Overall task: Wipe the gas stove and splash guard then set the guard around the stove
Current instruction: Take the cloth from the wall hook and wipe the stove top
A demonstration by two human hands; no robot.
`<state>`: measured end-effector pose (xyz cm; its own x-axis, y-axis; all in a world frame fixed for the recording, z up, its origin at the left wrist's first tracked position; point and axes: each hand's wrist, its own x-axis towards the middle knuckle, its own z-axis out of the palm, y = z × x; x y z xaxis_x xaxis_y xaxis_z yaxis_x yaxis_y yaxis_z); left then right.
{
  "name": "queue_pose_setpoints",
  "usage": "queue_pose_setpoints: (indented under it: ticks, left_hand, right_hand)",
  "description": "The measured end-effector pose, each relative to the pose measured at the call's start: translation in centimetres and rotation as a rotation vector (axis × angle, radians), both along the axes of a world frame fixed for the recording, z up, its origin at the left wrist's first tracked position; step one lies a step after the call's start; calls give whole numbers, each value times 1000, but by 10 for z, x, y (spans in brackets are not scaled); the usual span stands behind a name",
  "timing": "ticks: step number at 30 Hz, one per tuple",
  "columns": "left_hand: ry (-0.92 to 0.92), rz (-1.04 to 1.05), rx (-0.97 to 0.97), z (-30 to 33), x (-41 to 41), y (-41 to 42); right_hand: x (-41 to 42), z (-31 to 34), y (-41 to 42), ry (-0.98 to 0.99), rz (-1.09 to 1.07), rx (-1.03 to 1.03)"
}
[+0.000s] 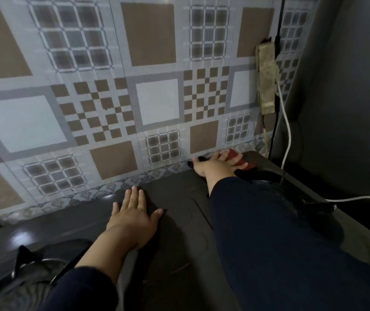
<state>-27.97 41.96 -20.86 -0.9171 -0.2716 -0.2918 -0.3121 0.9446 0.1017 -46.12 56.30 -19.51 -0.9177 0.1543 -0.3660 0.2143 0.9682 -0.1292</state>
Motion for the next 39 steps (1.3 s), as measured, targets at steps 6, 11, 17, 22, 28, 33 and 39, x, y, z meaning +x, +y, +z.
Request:
queue_pose_setpoints:
  ticks: [6,11,17,22,28,33,39]
  left_hand:
    - [57,17,51,12,15,4]
    - [45,15,20,31,62,14]
    - [52,-67,-38,45,136,22]
    - [52,-98,19,37,196,30]
    - [262,-126,58,30,254,36]
    - [411,-89,204,36,302,16]
    - [400,162,214,40,364,-23]
  right_hand:
    - [80,-9,-31,105,389,-57]
    - [143,-14,-18,141,618,-78]
    - [216,-18,13,220,812,-87]
    - [285,-20,35,295,837,-176]
    - [354,-25,50,358,782,-67]
    - [402,-21,41,277,857,-109]
    - [470,-30,-2,462,1025,-185]
